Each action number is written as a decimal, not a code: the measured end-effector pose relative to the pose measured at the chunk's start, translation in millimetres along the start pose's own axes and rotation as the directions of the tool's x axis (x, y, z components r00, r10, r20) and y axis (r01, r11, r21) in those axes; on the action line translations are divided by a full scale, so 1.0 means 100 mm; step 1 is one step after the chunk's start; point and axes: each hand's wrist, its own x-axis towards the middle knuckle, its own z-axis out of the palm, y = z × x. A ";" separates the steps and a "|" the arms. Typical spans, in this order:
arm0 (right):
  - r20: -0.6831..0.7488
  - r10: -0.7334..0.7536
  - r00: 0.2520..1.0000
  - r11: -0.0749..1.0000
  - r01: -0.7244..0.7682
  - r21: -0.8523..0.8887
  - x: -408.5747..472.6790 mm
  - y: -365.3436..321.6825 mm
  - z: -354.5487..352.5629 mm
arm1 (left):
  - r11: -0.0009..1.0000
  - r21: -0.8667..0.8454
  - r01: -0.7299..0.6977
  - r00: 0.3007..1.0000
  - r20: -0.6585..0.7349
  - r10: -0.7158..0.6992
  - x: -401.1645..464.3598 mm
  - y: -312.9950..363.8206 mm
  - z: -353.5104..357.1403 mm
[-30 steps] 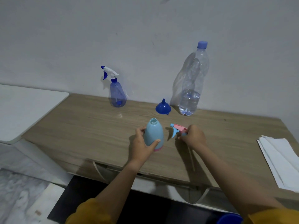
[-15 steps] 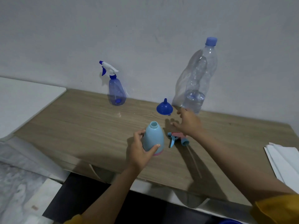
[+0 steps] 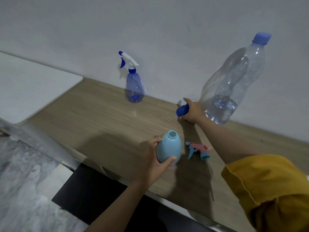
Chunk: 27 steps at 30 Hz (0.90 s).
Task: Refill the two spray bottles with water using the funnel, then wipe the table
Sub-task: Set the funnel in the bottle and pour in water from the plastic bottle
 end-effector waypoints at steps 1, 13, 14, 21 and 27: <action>-0.009 -0.007 1.000 1.000 0.008 0.013 0.01 0.02 0.02 | 1.000 0.004 -0.010 1.000 -0.007 0.010 0.00 -0.01 0.00; -0.192 -0.181 0.964 0.931 0.231 0.282 -0.53 -0.13 -0.38 | 0.976 -0.122 0.180 0.984 0.017 -0.179 -0.02 0.05 0.01; -0.207 -0.198 0.958 0.918 0.256 0.304 -0.63 -0.16 -0.42 | 0.976 -0.124 0.180 0.984 0.003 -0.181 -0.02 0.05 0.01; -0.291 -0.111 0.950 0.757 0.271 0.595 -1.46 -0.40 -0.65 | 0.980 -0.038 0.197 0.980 -0.002 -0.197 0.00 0.11 -0.03; -0.292 -0.090 0.952 0.646 0.279 0.711 -1.89 -0.49 -0.59 | 0.981 -0.031 0.193 0.979 0.068 -0.190 0.01 0.15 -0.10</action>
